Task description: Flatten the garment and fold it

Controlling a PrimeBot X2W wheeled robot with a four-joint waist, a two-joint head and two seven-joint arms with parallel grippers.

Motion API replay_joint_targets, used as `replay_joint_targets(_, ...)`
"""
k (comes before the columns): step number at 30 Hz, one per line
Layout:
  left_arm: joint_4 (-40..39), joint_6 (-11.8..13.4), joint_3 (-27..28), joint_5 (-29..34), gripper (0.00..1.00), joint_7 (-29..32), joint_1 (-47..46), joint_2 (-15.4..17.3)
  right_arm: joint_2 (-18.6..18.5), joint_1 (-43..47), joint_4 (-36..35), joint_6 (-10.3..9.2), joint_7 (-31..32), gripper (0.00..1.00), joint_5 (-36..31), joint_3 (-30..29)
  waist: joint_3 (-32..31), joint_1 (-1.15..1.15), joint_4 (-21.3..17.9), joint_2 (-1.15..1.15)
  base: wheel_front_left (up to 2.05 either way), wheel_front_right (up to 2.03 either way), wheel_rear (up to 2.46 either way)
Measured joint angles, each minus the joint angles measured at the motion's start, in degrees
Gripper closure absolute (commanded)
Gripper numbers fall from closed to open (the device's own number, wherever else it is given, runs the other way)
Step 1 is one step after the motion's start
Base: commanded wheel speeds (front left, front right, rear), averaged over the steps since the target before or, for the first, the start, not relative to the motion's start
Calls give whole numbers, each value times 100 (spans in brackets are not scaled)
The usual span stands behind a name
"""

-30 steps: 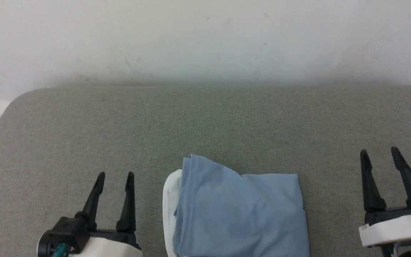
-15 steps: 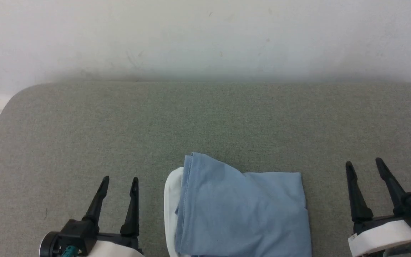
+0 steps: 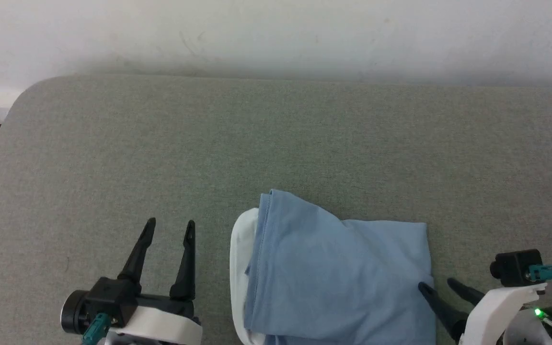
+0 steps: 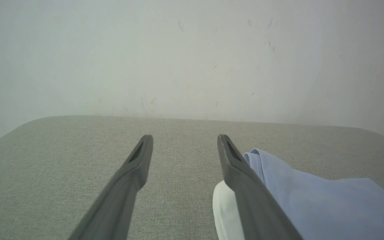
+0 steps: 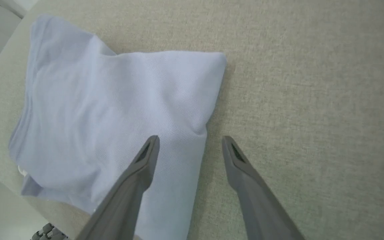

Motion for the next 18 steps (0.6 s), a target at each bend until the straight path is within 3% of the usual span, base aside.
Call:
replay_joint_targets(6,64,0,-74,-11,0,0,-149,1,161,-264,695,1,714,0,431,10,170,0,228,0,0,0,0)
replay_joint_targets(11,135,-1,-107,-18,0,0,-178,1,223,-612,1155,2,661,0,559,148,256,0,397,0,0,0,0)
replay_joint_targets(12,146,-1,-107,-18,0,0,-178,1,226,-675,1230,1,621,38,572,205,267,0,423,0,0,0,0)
replay_joint_targets(13,153,-1,-105,-19,0,0,-178,1,220,-727,1290,1,569,87,571,279,274,-1,444,0,0,0,0)
replay_joint_targets(14,159,-1,-104,-19,0,0,-178,1,204,-771,1340,1,504,100,570,361,279,-1,461,0,0,0,0)
replay_joint_targets(18,181,-1,-92,-25,0,0,-178,2,110,-914,1543,9,125,100,490,665,255,0,451,0,0,0,0)
